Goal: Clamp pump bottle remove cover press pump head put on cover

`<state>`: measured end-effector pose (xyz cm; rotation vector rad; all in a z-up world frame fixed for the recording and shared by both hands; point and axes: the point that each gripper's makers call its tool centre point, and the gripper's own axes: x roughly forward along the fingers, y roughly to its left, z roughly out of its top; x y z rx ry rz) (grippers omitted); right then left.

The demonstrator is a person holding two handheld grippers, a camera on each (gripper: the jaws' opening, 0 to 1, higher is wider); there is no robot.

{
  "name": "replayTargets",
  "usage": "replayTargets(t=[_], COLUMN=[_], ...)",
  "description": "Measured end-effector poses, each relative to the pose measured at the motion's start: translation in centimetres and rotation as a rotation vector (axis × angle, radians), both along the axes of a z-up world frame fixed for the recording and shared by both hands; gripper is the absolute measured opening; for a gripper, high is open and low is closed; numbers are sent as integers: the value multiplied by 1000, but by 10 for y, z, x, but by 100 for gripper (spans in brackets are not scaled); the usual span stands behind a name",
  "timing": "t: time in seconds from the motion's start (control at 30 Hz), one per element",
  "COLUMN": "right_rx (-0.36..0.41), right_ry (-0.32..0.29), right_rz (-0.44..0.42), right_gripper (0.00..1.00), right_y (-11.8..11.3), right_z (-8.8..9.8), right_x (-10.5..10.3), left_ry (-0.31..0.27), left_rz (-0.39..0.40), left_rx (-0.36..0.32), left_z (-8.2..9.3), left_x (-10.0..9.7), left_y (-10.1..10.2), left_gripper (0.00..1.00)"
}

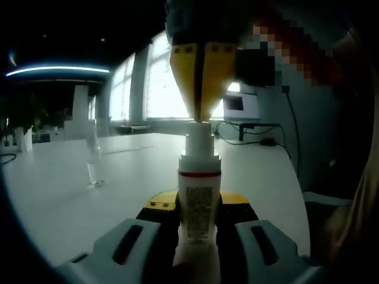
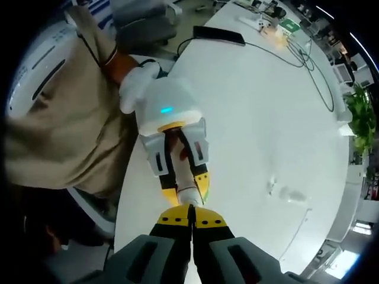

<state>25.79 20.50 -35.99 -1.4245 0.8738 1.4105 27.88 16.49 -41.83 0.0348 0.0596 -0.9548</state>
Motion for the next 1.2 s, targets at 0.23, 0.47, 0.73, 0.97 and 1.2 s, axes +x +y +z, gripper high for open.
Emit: replayTargets(t=[0.23,0.47,0.73,0.97,1.2], right_rx=[-42,-50,-42,-30,-7], right_ry=[2,4,1,1,19], right_rz=[7,1,-5,-26,-55], right_gripper=[0,0,0,0,0], right_y=[0,-1,-1,-2,-2], right_z=[-3,-3,-3,-2,1], right_x=[0,-1,-1,0,0], left_ry=[0,1,1,0,1], left_rz=[0,-1,-1,-2,-3], left_rx=[0,0,0,0,-1], left_z=[0,1,1,1,1], left_x=[-1,-2,-2,-2,-1], left_y=[0,0,0,0,0], left_gripper=[14,14,14,14,14])
